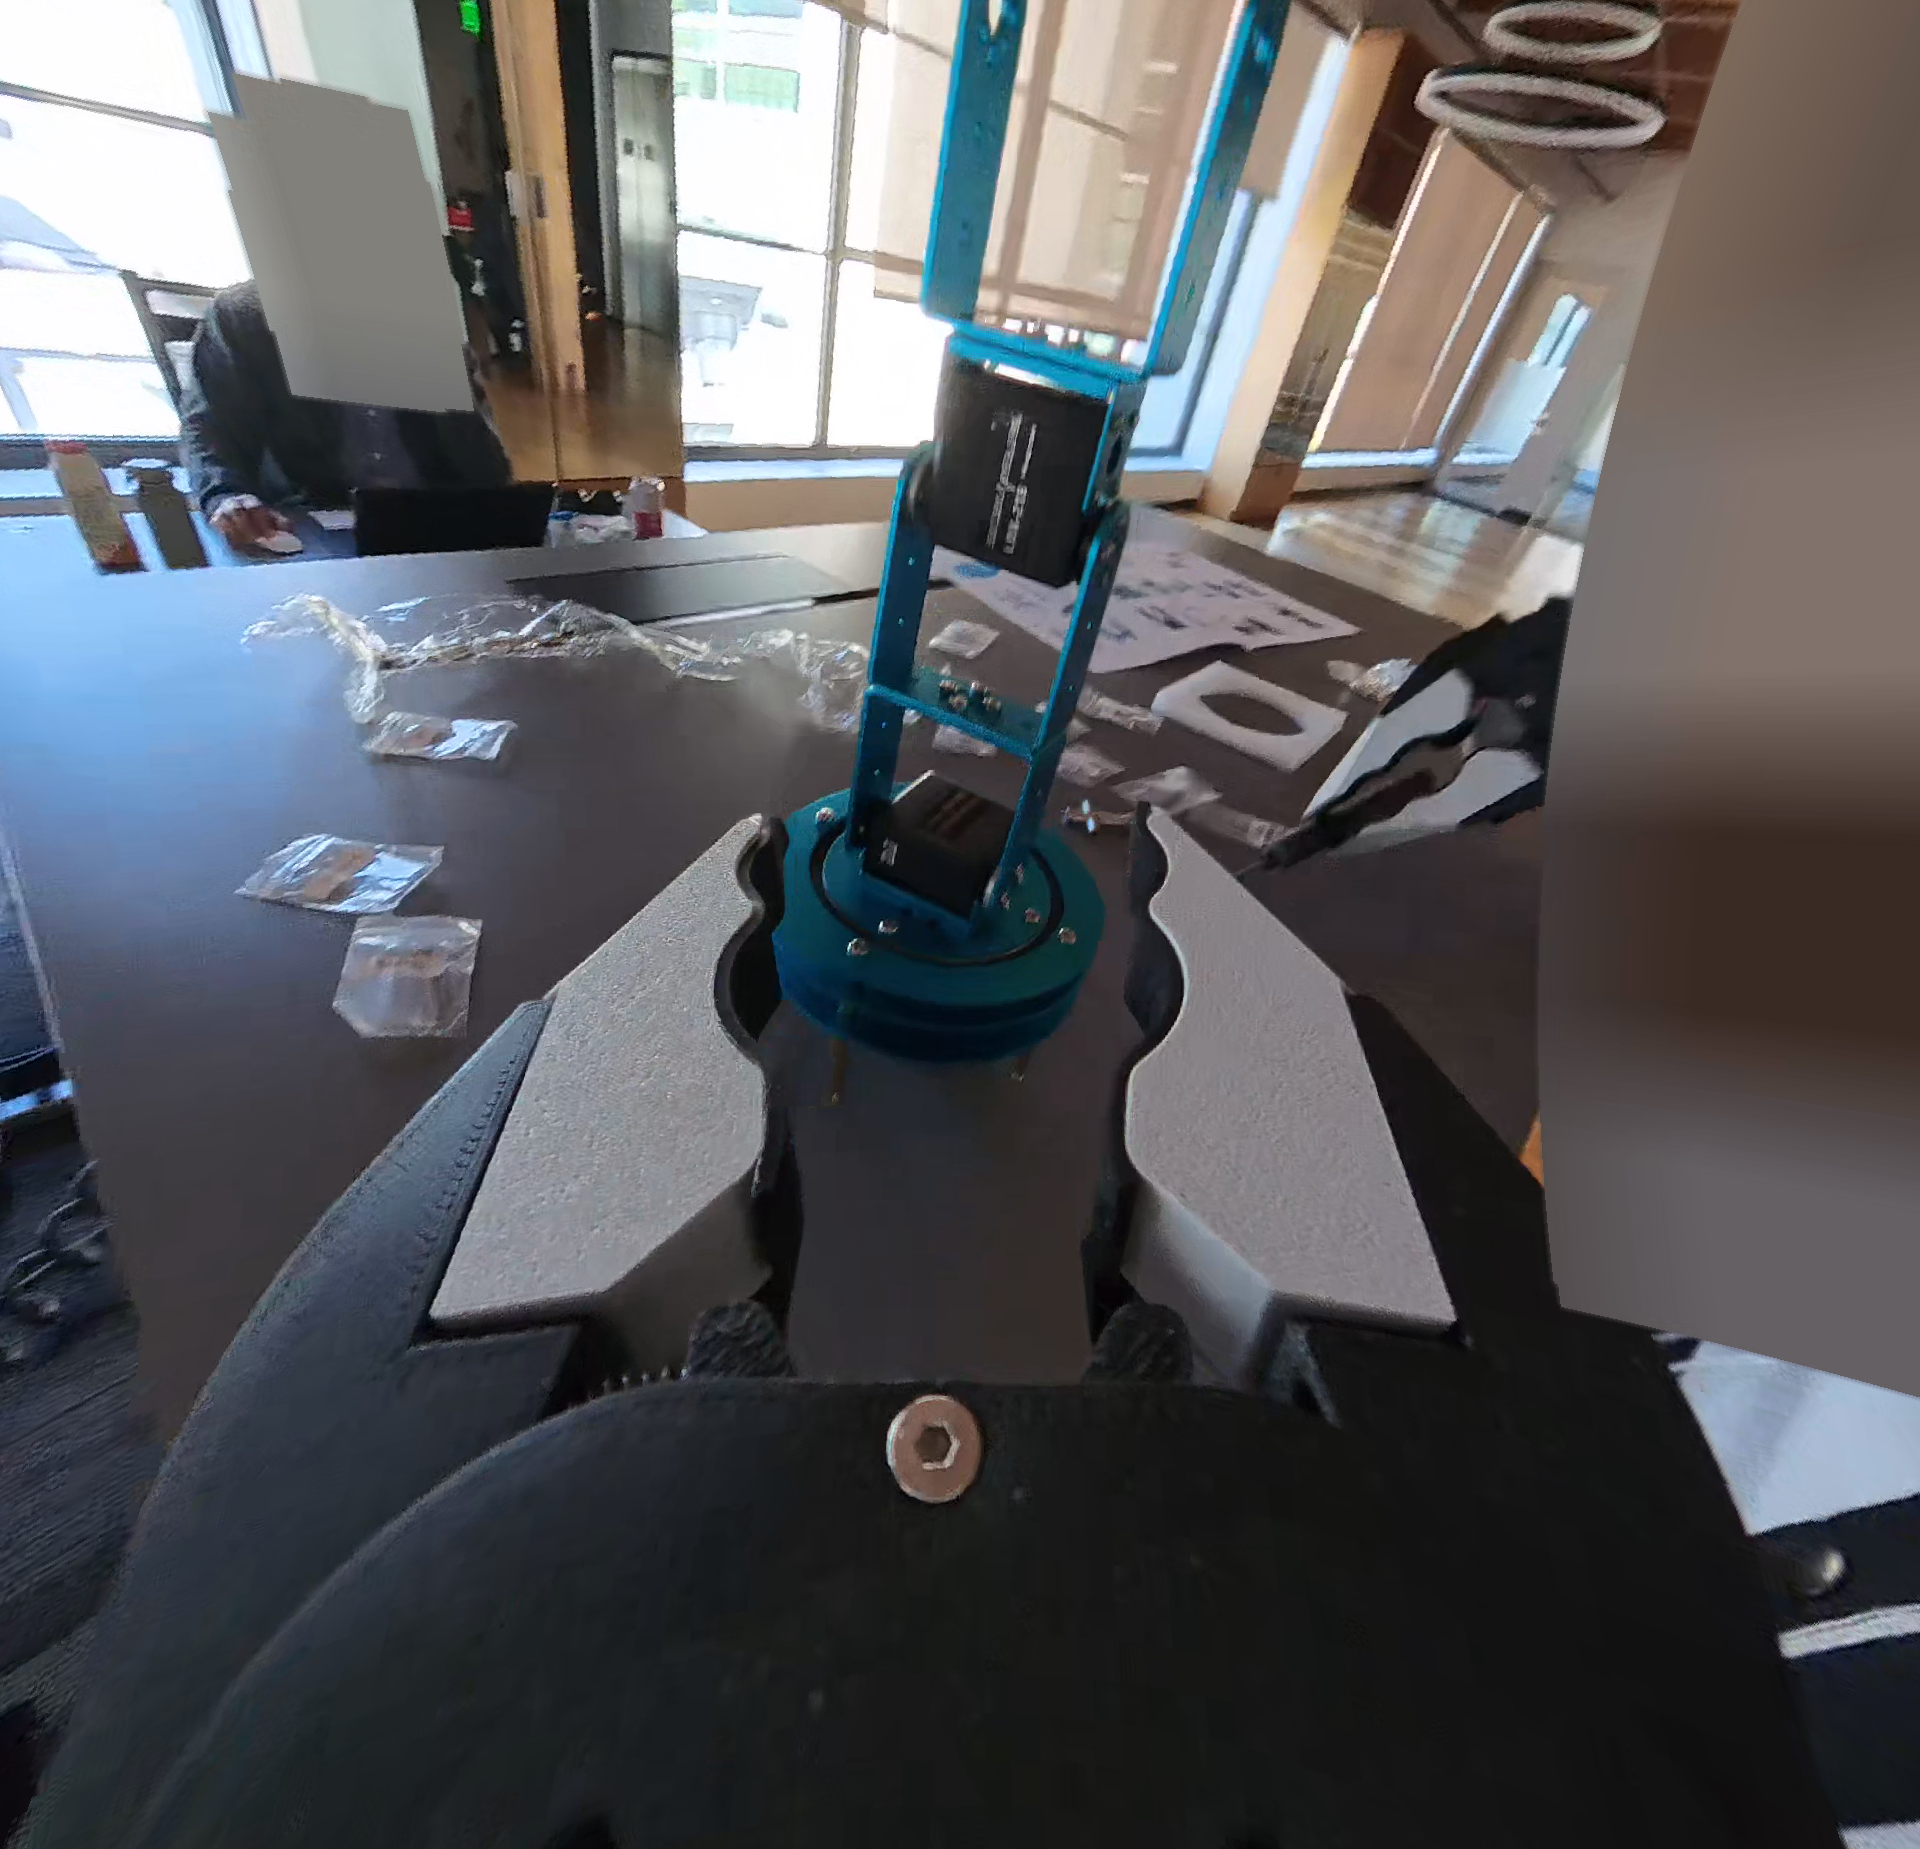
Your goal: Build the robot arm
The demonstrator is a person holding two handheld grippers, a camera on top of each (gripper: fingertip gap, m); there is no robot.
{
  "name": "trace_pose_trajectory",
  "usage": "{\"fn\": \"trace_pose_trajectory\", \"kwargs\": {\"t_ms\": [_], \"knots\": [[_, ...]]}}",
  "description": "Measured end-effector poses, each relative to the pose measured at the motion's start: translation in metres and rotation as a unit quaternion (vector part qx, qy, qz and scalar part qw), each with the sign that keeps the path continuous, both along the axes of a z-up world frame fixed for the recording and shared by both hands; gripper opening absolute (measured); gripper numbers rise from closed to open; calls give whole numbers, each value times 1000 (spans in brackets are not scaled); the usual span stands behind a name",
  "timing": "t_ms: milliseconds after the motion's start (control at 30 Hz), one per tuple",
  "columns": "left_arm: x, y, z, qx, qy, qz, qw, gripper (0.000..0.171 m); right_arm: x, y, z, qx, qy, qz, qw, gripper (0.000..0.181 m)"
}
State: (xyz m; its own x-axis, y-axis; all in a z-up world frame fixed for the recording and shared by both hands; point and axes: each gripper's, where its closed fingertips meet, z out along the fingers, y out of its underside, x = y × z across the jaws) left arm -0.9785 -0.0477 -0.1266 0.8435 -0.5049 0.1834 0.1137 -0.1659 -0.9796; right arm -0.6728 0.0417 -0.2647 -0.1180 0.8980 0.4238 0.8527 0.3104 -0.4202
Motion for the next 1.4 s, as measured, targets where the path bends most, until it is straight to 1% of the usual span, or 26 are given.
{"fn": "trace_pose_trajectory", "kwargs": {"t_ms": [67, 133, 167, 233, 333, 633, 767, 1233, 1400], "knots": [[4, -1, -7, -15, 21, 7, 1000, 66, 6, 9, 6, 68, -38, 52, 996, 16], [11, -1, -9, -22, 22, 6, 1000, 66, 3, 11, 7, 91, -53, 123, 987, 16], [14, 0, -10, -25, 20, 6, 999, 66, 1, 13, 5, 96, -56, 148, 983, 16], [18, 1, -12, -31, 19, 7, 999, 65, -1, 20, 0, 102, -69, 177, 977, 16], [20, 2, -13, -38, 23, 14, 999, 64, -7, 24, -3, 111, -76, 200, 971, 16], [25, 7, -17, -47, 27, 12, 998, 62, -18, 22, -6, 119, -70, 216, 967, 16], [29, 7, -16, -46, 20, 3, 999, 61, -18, 22, -9, 118, -75, 216, 966, 17], [28, 6, -15, -46, 24, 4, 999, 61, -22, 19, -11, 118, -71, 226, 964, 17], [28, 6, -15, -45, 21, 2, 999, 61, -23, 17, -8, 101, -59, 214, 970, 16]]}}
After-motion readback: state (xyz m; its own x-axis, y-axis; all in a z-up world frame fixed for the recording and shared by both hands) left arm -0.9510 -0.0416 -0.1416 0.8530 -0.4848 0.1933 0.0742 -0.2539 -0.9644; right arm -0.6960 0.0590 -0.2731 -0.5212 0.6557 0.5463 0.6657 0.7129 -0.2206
